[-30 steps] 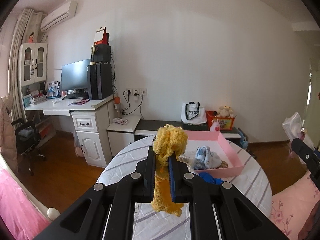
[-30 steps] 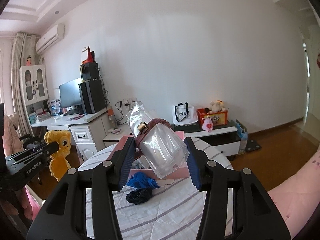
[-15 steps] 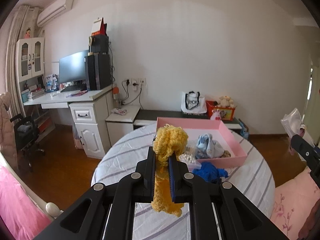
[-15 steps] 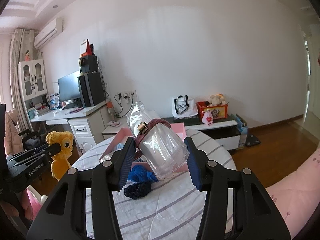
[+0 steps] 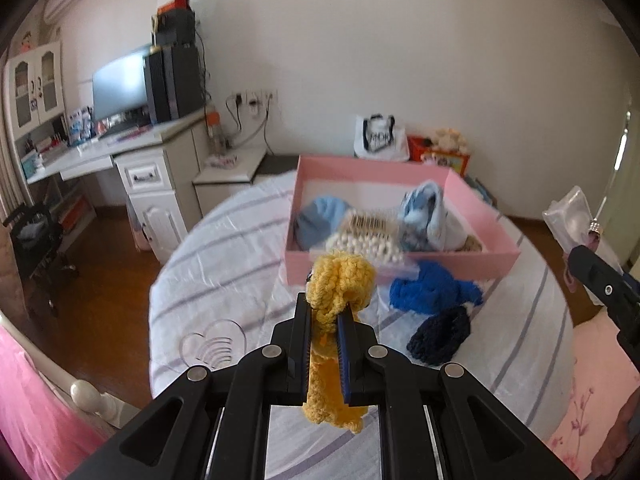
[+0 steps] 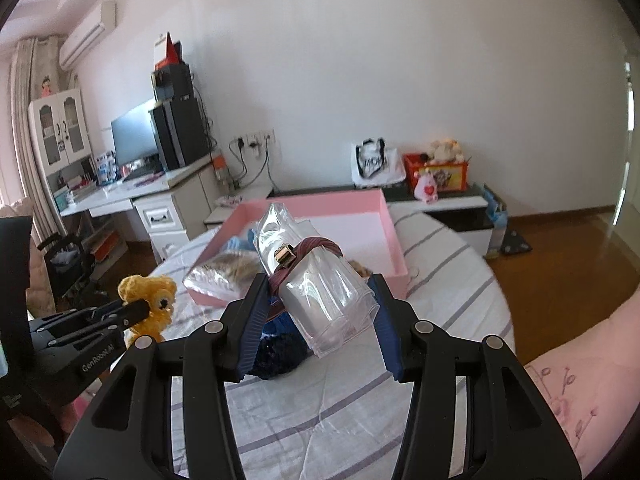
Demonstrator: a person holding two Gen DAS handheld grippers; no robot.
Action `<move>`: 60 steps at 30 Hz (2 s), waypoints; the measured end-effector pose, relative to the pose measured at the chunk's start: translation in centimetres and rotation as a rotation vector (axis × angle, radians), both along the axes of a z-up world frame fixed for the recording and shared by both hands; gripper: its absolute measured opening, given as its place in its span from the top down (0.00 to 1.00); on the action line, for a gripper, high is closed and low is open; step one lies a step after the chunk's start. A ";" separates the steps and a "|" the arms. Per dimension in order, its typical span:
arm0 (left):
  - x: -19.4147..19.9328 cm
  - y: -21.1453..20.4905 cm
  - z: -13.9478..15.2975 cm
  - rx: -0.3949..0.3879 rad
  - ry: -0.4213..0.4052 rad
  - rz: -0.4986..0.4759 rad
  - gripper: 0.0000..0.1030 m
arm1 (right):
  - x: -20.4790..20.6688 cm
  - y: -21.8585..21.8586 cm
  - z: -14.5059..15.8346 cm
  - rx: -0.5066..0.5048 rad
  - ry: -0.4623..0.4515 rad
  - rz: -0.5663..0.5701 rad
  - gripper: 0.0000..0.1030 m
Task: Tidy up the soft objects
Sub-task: 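Lift the yellow toy with the left tool while the right tool lifts the clear bottle, then carry the yellow toy over the pink tray with the left tool while the right tool brings the bottle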
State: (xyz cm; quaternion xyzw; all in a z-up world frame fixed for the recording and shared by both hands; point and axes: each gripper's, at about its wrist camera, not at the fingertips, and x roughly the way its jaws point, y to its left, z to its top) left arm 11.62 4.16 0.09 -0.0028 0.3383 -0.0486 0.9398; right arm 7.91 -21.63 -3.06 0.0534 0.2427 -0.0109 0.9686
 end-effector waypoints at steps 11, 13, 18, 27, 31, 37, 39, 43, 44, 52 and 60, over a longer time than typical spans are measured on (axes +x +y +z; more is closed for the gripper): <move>8.5 -1.6 -4.1 0.026 0.154 -0.008 0.92 | 6.0 -1.0 -4.4 0.036 0.145 0.002 0.55; 9.9 -2.2 -4.4 0.032 0.168 -0.011 0.92 | 6.8 -1.0 -4.8 0.037 0.160 0.002 0.55; 13.2 -3.5 -3.6 0.029 0.160 -0.035 0.92 | 8.4 -1.4 -4.5 0.029 0.172 -0.007 0.55; 18.6 -4.2 -0.9 0.003 0.125 -0.076 0.92 | 11.1 -1.5 -2.0 0.000 0.137 0.013 0.55; 20.0 -3.6 1.0 0.002 0.088 -0.078 0.92 | 12.6 -1.6 -0.6 -0.021 0.114 0.018 0.55; 23.6 -4.6 1.9 0.078 0.047 -0.055 0.92 | 16.0 -1.8 0.0 -0.066 0.135 0.006 0.55; 25.2 -5.1 1.3 0.094 0.066 -0.063 0.92 | 17.3 -2.1 -0.2 -0.063 0.157 0.011 0.55; 27.2 -6.5 0.6 0.109 0.092 -0.064 0.92 | 19.8 -2.5 -0.3 -0.075 0.183 0.017 0.55; 27.8 -7.0 0.6 0.118 0.096 -0.064 0.92 | 20.3 -2.6 -0.2 -0.085 0.188 0.014 0.55; 32.6 -8.4 1.4 0.148 0.110 -0.091 0.92 | 24.7 -3.1 -1.3 -0.003 0.273 0.107 0.55; 37.7 -9.6 -0.4 0.161 0.127 -0.074 0.91 | 27.3 -3.4 -2.4 -0.048 0.296 0.084 0.54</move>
